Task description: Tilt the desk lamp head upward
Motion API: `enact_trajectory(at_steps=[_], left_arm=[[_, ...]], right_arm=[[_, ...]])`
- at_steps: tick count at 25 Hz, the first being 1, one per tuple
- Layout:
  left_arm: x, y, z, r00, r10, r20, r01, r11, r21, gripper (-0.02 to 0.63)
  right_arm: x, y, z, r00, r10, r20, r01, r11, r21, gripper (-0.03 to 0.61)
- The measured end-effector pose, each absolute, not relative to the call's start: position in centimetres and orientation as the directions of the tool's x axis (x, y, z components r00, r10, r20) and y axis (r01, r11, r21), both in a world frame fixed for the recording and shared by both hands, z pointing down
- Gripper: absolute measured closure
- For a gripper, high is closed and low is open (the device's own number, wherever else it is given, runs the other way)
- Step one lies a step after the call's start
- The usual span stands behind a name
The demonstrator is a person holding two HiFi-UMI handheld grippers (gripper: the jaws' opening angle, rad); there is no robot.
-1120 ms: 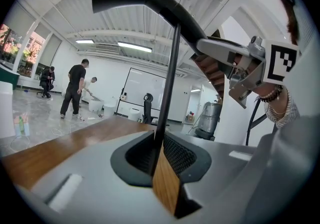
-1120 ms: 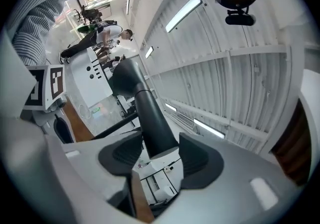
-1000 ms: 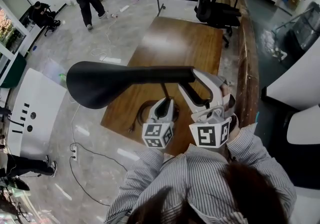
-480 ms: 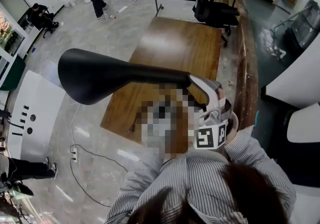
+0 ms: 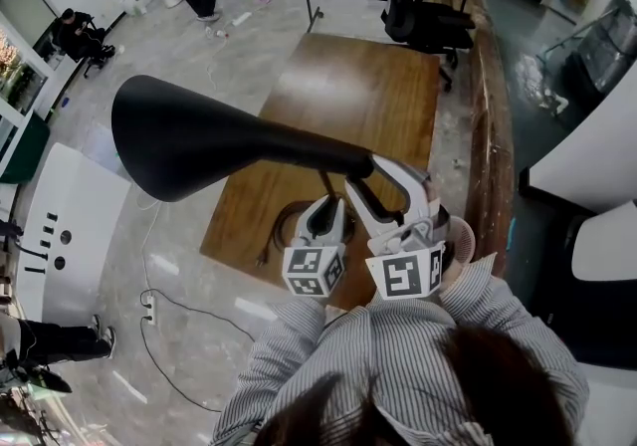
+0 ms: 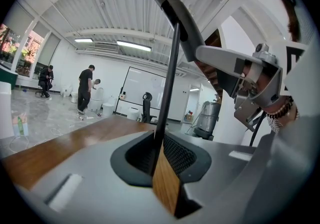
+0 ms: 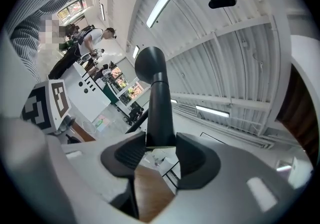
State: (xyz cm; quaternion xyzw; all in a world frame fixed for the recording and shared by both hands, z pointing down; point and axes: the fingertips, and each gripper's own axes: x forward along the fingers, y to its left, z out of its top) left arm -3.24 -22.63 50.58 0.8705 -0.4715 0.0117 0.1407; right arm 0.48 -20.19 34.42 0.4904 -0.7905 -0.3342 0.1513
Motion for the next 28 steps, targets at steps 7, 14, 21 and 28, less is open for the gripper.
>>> enact_trajectory(at_steps=[7, 14, 21, 28], left_arm=[[-3.1, -22.7, 50.6, 0.554, -0.818, 0.154, -0.825, -0.515, 0.233, 0.572], [-2.9, -22.9, 50.6, 0.549, -0.821, 0.157, -0.829, -0.513, 0.222, 0.572], [-2.9, -22.9, 50.7, 0.553, -0.815, 0.172, -0.831, -0.527, 0.174, 0.572], [-3.1, -22.9, 50.6, 0.551, -0.819, 0.159, -0.831, -0.521, 0.195, 0.572]], right_arm=[[0.4, -20.3, 34.5, -0.46, -0.883, -0.095, -0.707, 0.299, 0.641, 0.394], [0.1, -20.4, 34.9, -0.464, -0.88, -0.1, -0.731, 0.317, 0.605, 0.394], [-0.4, -20.4, 35.1, -0.459, -0.882, -0.105, -0.754, 0.324, 0.571, 0.394], [-0.2, -20.4, 35.3, -0.49, -0.869, -0.071, -0.702, 0.344, 0.624, 0.394]])
